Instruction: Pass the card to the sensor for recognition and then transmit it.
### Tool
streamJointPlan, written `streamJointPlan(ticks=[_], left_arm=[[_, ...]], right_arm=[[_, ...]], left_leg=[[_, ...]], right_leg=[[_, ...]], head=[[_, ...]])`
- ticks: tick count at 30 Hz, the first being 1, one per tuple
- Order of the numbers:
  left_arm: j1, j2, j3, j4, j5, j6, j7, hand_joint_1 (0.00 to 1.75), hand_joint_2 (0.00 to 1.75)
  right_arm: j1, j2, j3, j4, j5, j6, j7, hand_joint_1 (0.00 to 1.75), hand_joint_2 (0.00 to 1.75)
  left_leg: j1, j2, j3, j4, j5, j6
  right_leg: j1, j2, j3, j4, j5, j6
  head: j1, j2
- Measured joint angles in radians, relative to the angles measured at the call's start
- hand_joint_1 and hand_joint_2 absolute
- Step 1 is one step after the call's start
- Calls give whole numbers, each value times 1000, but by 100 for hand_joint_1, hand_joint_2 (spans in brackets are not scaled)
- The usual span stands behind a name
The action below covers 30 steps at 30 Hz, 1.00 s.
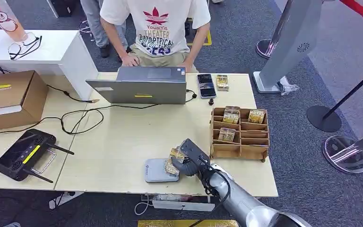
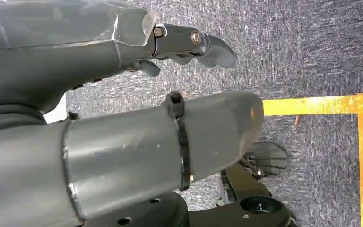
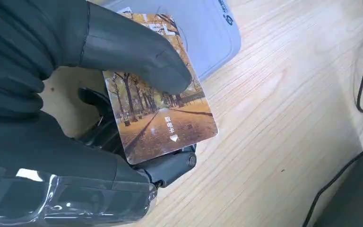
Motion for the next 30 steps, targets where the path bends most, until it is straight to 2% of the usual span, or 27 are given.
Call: streamJointPlan(ticks=[14,17,20,25,30], left_arm=[[0,0,0,0,9,1,-8,0,0],[0,0,0,0,10,3,-8,0,0],[0,0,0,0,15,6,-9,0,0],[0,-2,0,0,15,8,-9,0,0],[-1,-2,0,0,11,8,-9,0,0]], right_arm=[[6,7,0,-31,23,-89,-59,175,175],[6,7,0,-49,59,-145,-90,175,175],[6,7,0,-75,126,-245,-122,175,175],[7,7,11,-114,222,-383,-135,175,175],[12,7,29,-135,254,-407,-132,175,175]], left_leg=[[0,0,0,0,0,0],[0,0,0,0,0,0],[0,0,0,0,0,0],[0,0,0,0,0,0],[0,0,0,0,0,0]], right_leg=[[0,0,0,0,0,0],[0,0,0,0,0,0],[0,0,0,0,0,0],[0,0,0,0,0,0],[0,0,0,0,0,0]], head=[[0,0],[0,0],[0,0],[0,0],[0,0]])
